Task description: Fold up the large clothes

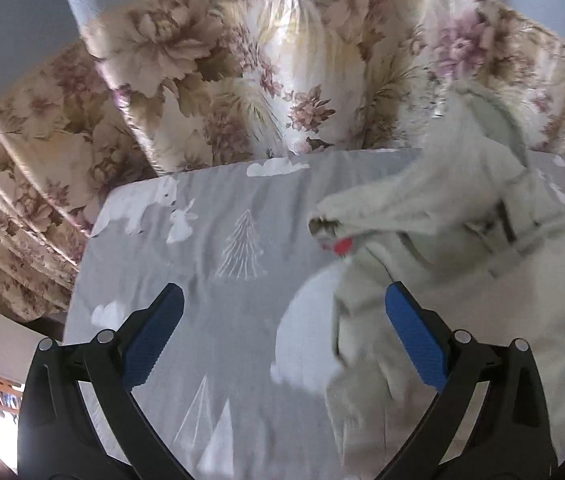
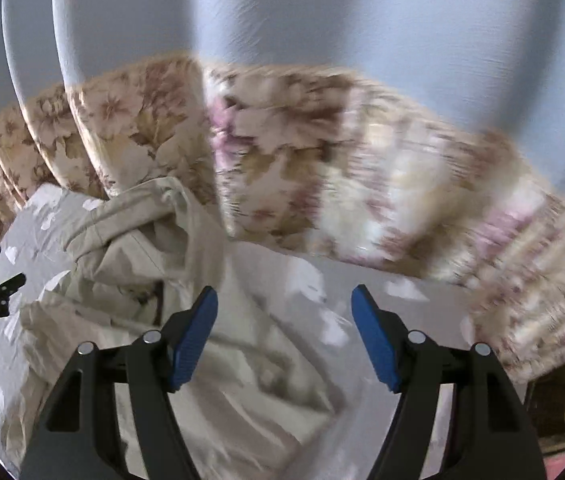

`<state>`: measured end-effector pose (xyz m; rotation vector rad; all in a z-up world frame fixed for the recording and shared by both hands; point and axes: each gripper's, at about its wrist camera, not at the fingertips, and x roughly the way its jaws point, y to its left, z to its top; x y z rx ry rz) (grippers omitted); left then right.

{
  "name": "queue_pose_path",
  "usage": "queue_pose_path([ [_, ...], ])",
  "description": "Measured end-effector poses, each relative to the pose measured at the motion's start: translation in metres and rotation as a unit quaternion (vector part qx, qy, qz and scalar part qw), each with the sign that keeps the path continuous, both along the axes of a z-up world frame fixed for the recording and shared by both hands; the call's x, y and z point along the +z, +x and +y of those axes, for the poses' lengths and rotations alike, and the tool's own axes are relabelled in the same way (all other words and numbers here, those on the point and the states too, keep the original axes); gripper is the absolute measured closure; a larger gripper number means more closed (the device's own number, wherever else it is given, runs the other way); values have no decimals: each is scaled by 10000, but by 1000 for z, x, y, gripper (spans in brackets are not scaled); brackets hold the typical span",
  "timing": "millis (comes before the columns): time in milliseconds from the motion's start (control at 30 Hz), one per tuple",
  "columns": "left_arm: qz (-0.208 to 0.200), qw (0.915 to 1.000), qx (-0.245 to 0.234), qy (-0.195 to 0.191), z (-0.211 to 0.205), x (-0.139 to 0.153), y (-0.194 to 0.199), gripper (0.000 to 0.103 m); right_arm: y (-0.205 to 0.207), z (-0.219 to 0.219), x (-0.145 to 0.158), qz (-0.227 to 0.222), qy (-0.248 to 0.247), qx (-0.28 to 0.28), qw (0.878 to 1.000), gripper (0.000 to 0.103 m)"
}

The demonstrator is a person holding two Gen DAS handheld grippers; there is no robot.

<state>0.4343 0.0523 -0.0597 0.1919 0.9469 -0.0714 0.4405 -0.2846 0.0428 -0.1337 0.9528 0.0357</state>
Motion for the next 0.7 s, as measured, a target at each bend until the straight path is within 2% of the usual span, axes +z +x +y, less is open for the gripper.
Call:
queue_pose_path([
  [167, 160, 9998, 115, -29, -1, -30, 37, 4, 46, 55, -47, 290, -387, 438, 9979, 34],
  [333, 194, 9996, 143, -139, 0, -51, 66, 7, 67, 94, -72, 281, -1211, 780, 9892, 34],
  [400, 259, 9989, 21, -385, -2, -58, 76, 22, 75, 96, -79, 329, -1355, 773, 9872, 35],
  [433, 316, 9983, -62, -495, -5, -61, 82, 25, 80, 96, -82, 367, -1364, 740, 9872, 35],
  [467, 345, 9979, -117, -538, -8, -64, 86, 35, 85, 94, -87, 445, -1314, 688, 9879, 35],
  [500, 385, 9972, -219, -605, -12, -67, 90, 53, 89, 91, -91, 507, -1275, 661, 9883, 40],
  [533, 470, 9953, -415, -735, -17, -70, 93, 64, 93, 89, -96, 610, -1247, 628, 9883, 53],
  [567, 523, 9941, -524, -792, -21, -72, 96, 70, 97, 86, -103, 741, -1215, 609, 9880, 57],
  [600, 484, 9944, -546, -764, -23, -72, 97, 72, 97, 84, -107, 801, -1214, 606, 9875, 68],
  [633, 424, 9942, -652, -748, -26, -71, 98, 76, 97, 83, -110, 781, -1292, 591, 9868, 89],
  [667, 374, 9935, -735, -785, -27, -69, 99, 91, 96, 81, -112, 741, -1350, 561, 9865, 94],
  [700, 364, 9914, -837, -935, -28, -67, 99, 99, 94, 75, -110, 680, -1269, 521, 9882, 95],
])
